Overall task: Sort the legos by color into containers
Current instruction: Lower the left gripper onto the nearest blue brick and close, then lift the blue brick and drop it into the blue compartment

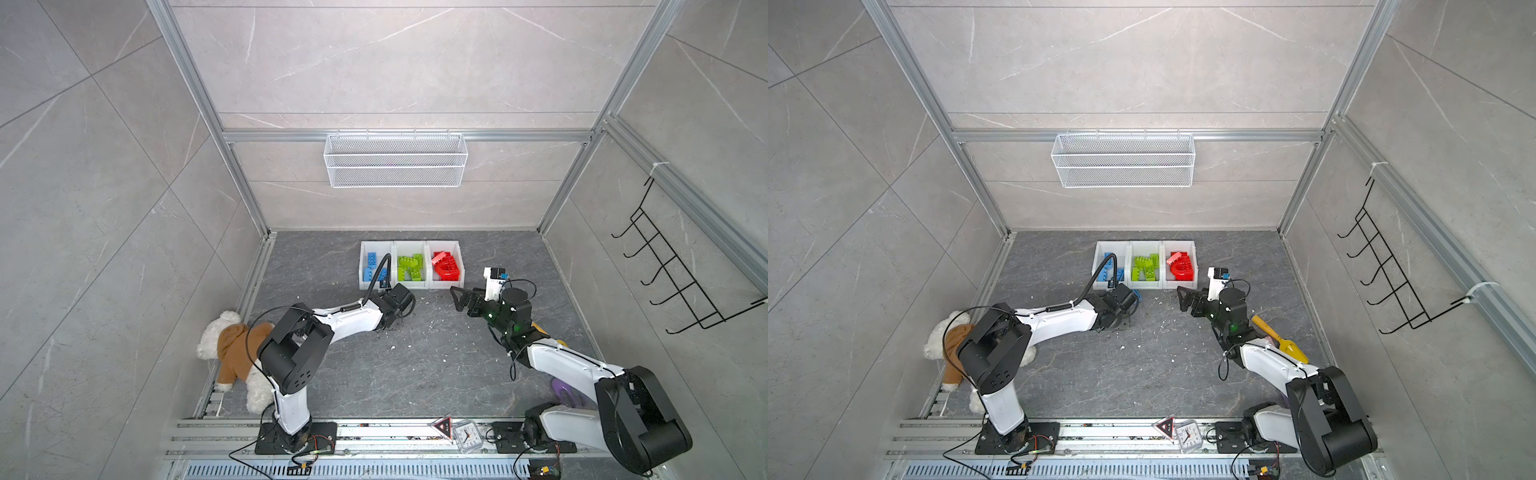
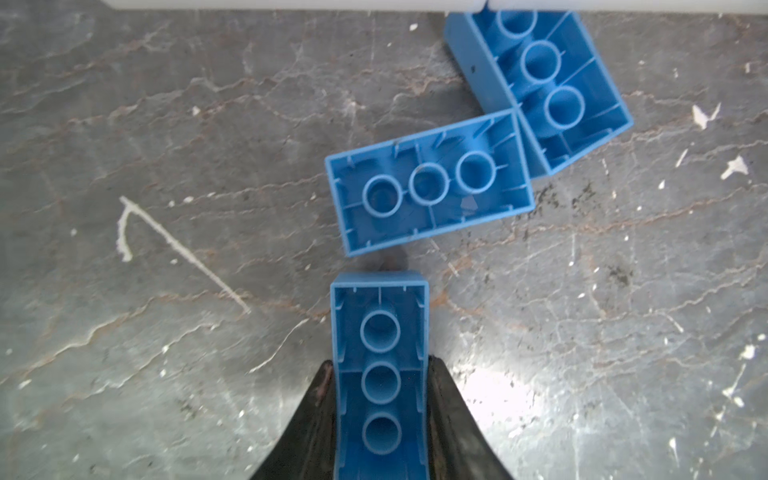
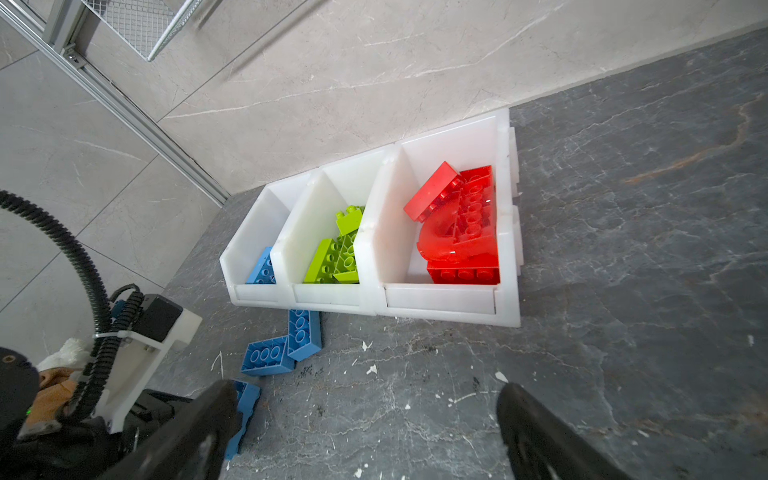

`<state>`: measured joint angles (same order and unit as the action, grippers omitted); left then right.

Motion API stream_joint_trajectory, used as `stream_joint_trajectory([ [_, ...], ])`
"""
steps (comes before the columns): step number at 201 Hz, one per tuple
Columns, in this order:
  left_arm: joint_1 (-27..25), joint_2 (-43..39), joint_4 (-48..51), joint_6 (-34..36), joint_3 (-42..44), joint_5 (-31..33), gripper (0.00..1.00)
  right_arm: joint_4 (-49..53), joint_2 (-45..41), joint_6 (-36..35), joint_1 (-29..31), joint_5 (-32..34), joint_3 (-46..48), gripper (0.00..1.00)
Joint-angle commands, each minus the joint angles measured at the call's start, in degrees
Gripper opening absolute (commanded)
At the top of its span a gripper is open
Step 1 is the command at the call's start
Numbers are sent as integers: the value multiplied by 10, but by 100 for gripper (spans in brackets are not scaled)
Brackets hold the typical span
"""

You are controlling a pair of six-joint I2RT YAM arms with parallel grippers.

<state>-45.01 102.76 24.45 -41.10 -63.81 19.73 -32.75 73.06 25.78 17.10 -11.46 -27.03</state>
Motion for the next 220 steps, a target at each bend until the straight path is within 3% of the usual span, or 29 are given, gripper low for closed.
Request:
stream_joint_trajectory([
  [1, -1, -48, 20, -9, 12, 23, 28, 8, 5, 1, -1, -11, -17, 100],
  [39, -1, -88, 60, 9, -8, 37, 27, 10, 6, 1, 0, -13, -20, 100],
  [83, 23, -110, 64, 102, -78, 34, 28, 12, 12, 1, -1, -18, -22, 100],
  [148, 141, -6, 28, 228, -208, -51, 31, 21, 17, -3, -1, -27, -29, 100],
  [220, 170, 110, 24, 290, -325, -84, 32, 25, 15, -5, -1, -26, -29, 100],
])
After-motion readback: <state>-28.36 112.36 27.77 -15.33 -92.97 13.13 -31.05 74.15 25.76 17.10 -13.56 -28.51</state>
